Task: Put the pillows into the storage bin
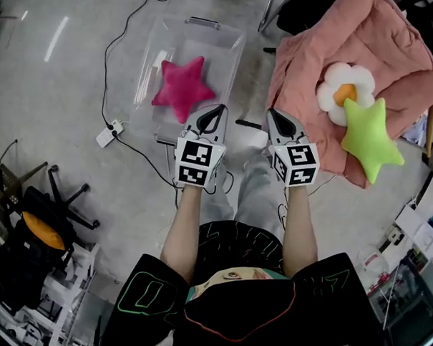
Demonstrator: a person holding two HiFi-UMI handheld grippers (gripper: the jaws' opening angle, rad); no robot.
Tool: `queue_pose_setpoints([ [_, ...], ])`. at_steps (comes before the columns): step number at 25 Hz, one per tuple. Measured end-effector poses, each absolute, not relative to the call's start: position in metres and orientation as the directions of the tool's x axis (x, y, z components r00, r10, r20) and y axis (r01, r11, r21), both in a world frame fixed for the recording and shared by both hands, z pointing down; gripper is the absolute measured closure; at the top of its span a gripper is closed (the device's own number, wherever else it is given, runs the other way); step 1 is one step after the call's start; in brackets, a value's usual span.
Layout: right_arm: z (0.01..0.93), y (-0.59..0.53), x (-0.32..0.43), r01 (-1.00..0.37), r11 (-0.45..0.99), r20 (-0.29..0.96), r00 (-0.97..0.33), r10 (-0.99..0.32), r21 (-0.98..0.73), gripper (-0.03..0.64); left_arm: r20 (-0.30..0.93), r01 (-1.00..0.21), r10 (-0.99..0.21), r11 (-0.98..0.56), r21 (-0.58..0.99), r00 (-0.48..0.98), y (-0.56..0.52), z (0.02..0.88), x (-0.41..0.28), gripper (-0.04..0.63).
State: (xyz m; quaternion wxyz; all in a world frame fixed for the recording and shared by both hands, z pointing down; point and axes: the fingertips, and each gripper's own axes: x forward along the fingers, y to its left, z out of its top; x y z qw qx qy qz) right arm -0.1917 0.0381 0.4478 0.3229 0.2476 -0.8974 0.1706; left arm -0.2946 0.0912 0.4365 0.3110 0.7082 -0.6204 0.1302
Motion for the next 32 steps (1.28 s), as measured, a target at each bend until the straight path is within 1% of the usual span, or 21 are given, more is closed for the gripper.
queue_pose_setpoints([
  [5,0.439,0.014,-0.119,-0.638,0.758,0.644,-0.638,-0.422,-0.135,0.614,0.545,-0.951,-0.797,-0.117,0.286,0.261,0.058,0.429,-0.223,0.600],
  [9,0.429,-0.008,-0.052,-0.730,0.676,0.632,-0.573,-0.522,-0.103,0.614,0.531,-0.934,-0.779,-0.196,0.299,0.334,0.030,0.423,-0.165,0.601],
  [14,0.423,-0.024,0.026,-0.811,0.580,0.620,-0.495,-0.609,-0.078,0.614,0.517,-0.911,-0.757,-0.267,0.314,0.400,0.003,0.417,-0.098,0.601],
  [20,0.421,-0.040,0.125,-0.908,0.417,0.610,-0.352,-0.710,-0.038,0.614,0.502,-0.864,-0.705,-0.378,0.332,0.501,-0.029,0.417,-0.008,0.600],
  [24,0.421,-0.043,0.193,-0.961,0.276,0.617,-0.227,-0.754,-0.016,0.614,0.492,-0.841,-0.683,-0.410,0.354,0.540,-0.049,0.419,0.040,0.600],
  [28,0.420,-0.049,0.249,-0.983,0.185,0.614,-0.140,-0.777,0.010,0.614,0.473,-0.820,-0.670,-0.447,0.357,0.572,-0.077,0.417,0.085,0.600],
  [32,0.417,-0.061,0.293,-0.995,0.100,0.606,-0.066,-0.793,0.023,0.614,0.480,-0.816,-0.660,-0.468,0.339,0.578,-0.105,0.421,0.125,0.600],
])
